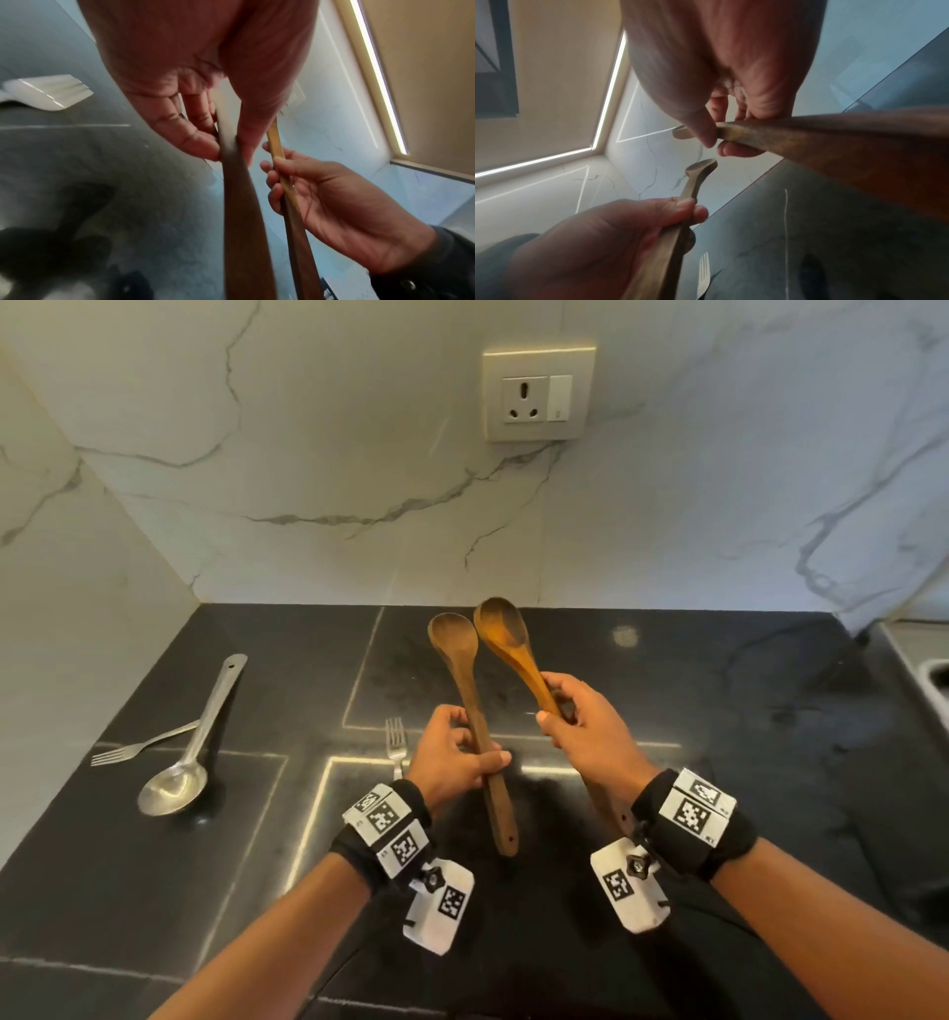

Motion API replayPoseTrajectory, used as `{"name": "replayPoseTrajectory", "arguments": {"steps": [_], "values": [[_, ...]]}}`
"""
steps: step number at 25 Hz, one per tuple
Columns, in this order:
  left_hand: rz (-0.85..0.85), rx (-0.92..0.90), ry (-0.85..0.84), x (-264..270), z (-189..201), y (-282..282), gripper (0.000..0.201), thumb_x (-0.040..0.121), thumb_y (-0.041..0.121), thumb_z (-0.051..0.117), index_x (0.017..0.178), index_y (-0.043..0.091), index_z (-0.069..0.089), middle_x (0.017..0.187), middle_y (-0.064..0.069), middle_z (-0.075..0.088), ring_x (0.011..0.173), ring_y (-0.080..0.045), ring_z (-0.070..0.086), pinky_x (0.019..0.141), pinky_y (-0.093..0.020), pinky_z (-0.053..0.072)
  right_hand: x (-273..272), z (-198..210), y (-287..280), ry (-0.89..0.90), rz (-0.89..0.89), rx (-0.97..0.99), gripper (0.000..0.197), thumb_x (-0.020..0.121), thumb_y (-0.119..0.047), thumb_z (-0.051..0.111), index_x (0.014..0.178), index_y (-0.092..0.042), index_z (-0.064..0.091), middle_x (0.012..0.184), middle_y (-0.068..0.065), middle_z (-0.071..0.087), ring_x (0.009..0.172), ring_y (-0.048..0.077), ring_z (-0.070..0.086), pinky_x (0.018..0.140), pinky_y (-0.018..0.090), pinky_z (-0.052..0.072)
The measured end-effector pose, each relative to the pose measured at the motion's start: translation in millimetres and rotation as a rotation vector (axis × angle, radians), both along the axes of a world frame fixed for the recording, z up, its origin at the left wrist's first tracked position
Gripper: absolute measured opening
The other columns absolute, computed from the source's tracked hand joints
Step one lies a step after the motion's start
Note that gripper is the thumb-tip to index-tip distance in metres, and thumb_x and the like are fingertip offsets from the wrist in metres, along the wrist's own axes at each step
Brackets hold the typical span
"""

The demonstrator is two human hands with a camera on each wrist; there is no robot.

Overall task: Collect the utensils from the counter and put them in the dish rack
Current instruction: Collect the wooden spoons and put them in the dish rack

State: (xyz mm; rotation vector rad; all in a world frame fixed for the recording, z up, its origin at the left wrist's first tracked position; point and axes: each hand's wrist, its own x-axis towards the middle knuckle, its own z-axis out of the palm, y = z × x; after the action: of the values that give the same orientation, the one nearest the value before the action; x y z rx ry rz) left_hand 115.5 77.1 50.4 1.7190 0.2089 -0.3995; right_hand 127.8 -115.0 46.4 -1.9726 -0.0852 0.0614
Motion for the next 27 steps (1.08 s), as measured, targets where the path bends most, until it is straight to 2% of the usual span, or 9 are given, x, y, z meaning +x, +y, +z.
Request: {"name": "replayPoseTrajectory", "arguments": {"steps": [3, 7, 10, 14, 17, 20, 22, 25, 27], "values": [[-0.072, -0.022, -0.001, -5, -6, -48, 0.053, 0.077, 0.003, 0.078, 0.117, 0.013, 0.044, 0.104, -0.016, 0.071, 0.084, -0.017, 0.07, 0.055, -0.019, 0.053, -17, 4, -34, -0.019, -0.074, 0.025, 0.029, 0.095, -0.015, 0.061, 0.123, -0.024, 0.064, 0.088, -0.003, 0.065, 0.08, 0.015, 0.065, 0.08, 0.041, 0.06], [-0.16, 0.056, -0.099, -21, -16, -112, 0.056, 0.07, 0.013, 0.085, 0.109, 0.026, 0.046, 0.094, -0.006, 0.075, 0.082, -0.02, 0.073, 0.067, -0.039, 0.062, -36, 8, -74, -0.032, -0.189, 0.007, 0.021, 0.094, -0.019, 0.064, 0.106, -0.034, 0.07, 0.087, -0.003, 0.071, 0.085, 0.019, 0.071, 0.077, 0.04, 0.062], [-0.207, 0.083, -0.206, -36, -16, -162, 0.056, 0.072, 0.013, 0.083, 0.111, 0.032, 0.047, 0.089, -0.002, 0.075, 0.075, -0.015, 0.073, 0.07, -0.043, 0.062, -46, 17, -113, -0.059, -0.268, -0.072, 0.011, 0.093, -0.027, 0.066, 0.097, -0.032, 0.075, 0.082, -0.008, 0.074, 0.08, 0.009, 0.071, 0.078, 0.035, 0.061], [-0.255, 0.143, -0.326, -55, -10, -223, 0.065, 0.076, 0.012, 0.078, 0.126, 0.035, 0.043, 0.09, 0.01, 0.071, 0.082, -0.008, 0.072, 0.075, -0.038, 0.062, -57, 33, -170, -0.076, -0.335, -0.145, 0.014, 0.089, -0.038, 0.069, 0.087, -0.026, 0.078, 0.074, -0.009, 0.074, 0.072, 0.004, 0.071, 0.075, 0.029, 0.06], [-0.281, 0.231, -0.401, -72, -2, -264, 0.073, 0.08, 0.014, 0.075, 0.138, 0.034, 0.036, 0.094, 0.024, 0.059, 0.086, 0.001, 0.066, 0.079, -0.028, 0.06, -67, 41, -210, -0.061, -0.344, -0.184, 0.021, 0.085, -0.045, 0.072, 0.078, -0.026, 0.077, 0.065, -0.009, 0.072, 0.063, 0.003, 0.069, 0.067, 0.025, 0.058], [-0.287, 0.263, -0.444, -93, 4, -304, 0.074, 0.083, 0.014, 0.072, 0.144, 0.03, 0.033, 0.093, 0.026, 0.057, 0.082, 0.011, 0.059, 0.072, -0.012, 0.054, -80, 48, -250, -0.053, -0.325, -0.224, 0.025, 0.083, -0.046, 0.073, 0.072, -0.023, 0.075, 0.061, -0.007, 0.071, 0.058, 0.003, 0.068, 0.062, 0.021, 0.055], [-0.286, 0.29, -0.457, -106, 7, -333, 0.076, 0.085, 0.015, 0.07, 0.147, 0.031, 0.029, 0.095, 0.026, 0.057, 0.087, 0.01, 0.06, 0.074, -0.009, 0.052, -87, 52, -279, -0.045, -0.309, -0.234, 0.025, 0.083, -0.043, 0.075, 0.071, -0.02, 0.076, 0.061, -0.006, 0.071, 0.058, 0.005, 0.069, 0.064, 0.023, 0.057], [-0.323, 0.354, -0.487, -118, 12, -359, 0.083, 0.088, 0.023, 0.065, 0.152, 0.038, 0.015, 0.107, 0.022, 0.059, 0.101, -0.001, 0.063, 0.086, -0.027, 0.058, -91, 59, -309, -0.032, -0.301, -0.199, 0.025, 0.081, -0.04, 0.077, 0.07, -0.017, 0.077, 0.063, -0.003, 0.073, 0.06, 0.008, 0.071, 0.069, 0.031, 0.061], [-0.374, 0.378, -0.478, -120, 19, -369, 0.082, 0.092, 0.028, 0.061, 0.152, 0.044, 0.008, 0.115, 0.016, 0.064, 0.104, -0.006, 0.065, 0.088, -0.032, 0.058, -91, 64, -327, -0.041, -0.31, -0.174, 0.024, 0.081, -0.038, 0.077, 0.07, -0.016, 0.077, 0.063, -0.002, 0.073, 0.06, 0.009, 0.071, 0.071, 0.035, 0.062]]}}
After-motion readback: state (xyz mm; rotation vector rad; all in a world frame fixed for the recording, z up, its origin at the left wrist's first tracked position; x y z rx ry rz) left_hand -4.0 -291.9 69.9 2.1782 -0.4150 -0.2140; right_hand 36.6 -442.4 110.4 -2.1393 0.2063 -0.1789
